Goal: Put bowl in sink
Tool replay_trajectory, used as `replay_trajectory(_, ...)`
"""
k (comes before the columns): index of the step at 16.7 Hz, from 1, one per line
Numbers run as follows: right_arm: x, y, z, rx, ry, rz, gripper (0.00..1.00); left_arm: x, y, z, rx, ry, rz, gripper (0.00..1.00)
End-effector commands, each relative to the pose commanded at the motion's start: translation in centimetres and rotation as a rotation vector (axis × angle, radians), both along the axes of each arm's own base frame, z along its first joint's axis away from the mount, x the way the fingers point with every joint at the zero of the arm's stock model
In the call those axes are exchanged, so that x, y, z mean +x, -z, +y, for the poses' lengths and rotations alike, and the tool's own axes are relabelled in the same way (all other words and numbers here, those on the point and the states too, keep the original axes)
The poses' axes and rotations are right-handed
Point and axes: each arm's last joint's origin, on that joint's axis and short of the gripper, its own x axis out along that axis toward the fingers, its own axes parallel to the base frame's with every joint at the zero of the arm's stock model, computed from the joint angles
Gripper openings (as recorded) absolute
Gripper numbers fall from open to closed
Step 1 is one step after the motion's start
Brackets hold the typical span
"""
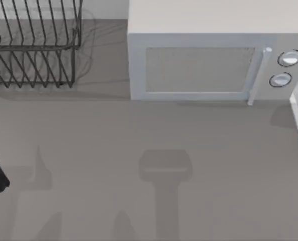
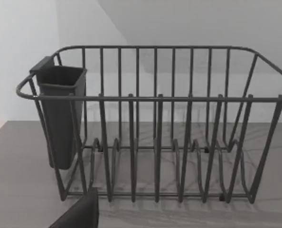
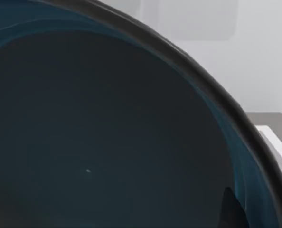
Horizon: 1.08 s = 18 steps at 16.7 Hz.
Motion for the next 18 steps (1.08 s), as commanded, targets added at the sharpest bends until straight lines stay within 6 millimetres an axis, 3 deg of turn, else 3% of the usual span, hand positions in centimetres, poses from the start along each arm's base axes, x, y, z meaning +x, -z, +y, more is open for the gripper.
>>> replay_trajectory(6, -0.25, 0.75, 0.18, 0.004, 0.001, 0.004, 0.00, 0.00, 0.00, 0.00, 0.000, 0.000, 0.000, 1.00)
replay_trajectory(18, -0.25, 0.75, 0.18, 0.004, 0.001, 0.004, 0.90, 0.00, 0.00, 0.00, 0.000, 0.000, 0.000, 1.00)
